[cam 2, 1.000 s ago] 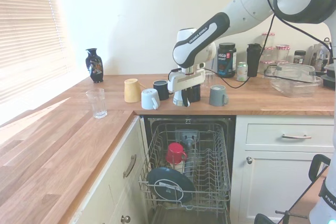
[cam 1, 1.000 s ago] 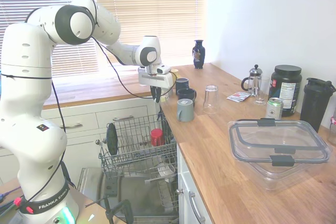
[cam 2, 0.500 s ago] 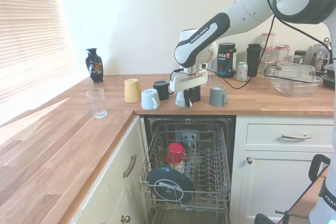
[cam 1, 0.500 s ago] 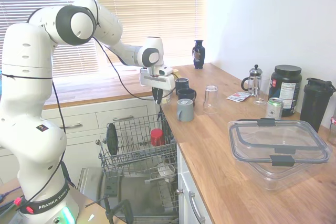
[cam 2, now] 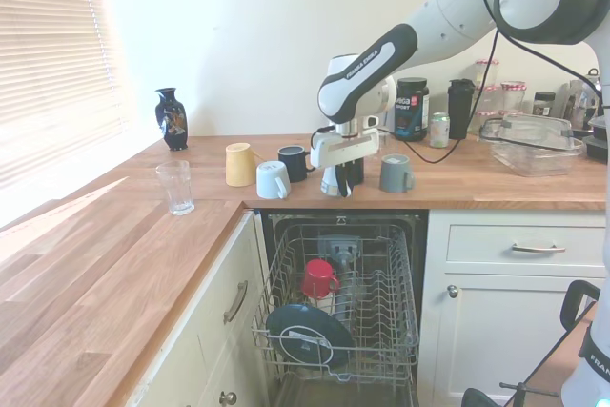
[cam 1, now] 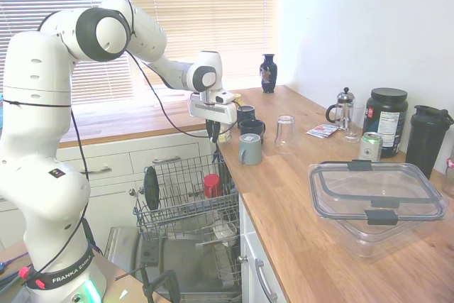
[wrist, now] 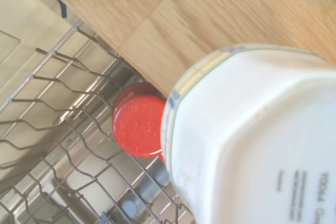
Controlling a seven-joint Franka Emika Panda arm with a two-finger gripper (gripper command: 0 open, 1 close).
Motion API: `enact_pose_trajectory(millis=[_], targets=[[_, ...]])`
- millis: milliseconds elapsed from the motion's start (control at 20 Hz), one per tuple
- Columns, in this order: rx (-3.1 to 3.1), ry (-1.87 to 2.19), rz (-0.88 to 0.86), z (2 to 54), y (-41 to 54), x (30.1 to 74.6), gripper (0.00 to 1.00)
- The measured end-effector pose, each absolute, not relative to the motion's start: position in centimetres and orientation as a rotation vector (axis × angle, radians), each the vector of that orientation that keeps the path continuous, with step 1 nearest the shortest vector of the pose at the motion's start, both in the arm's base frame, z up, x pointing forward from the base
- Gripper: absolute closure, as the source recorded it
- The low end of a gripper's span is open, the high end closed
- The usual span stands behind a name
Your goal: Unload a mug from dishwasher
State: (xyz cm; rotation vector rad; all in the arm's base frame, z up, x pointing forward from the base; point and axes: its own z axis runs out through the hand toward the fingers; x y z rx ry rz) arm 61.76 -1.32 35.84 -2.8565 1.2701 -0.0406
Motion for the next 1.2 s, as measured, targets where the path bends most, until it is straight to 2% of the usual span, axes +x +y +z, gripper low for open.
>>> enact_pose_trajectory(millis=[1200], targets=[[-2.853, 1.325, 0.055, 33.7, -3.0, 62.5, 1.0]])
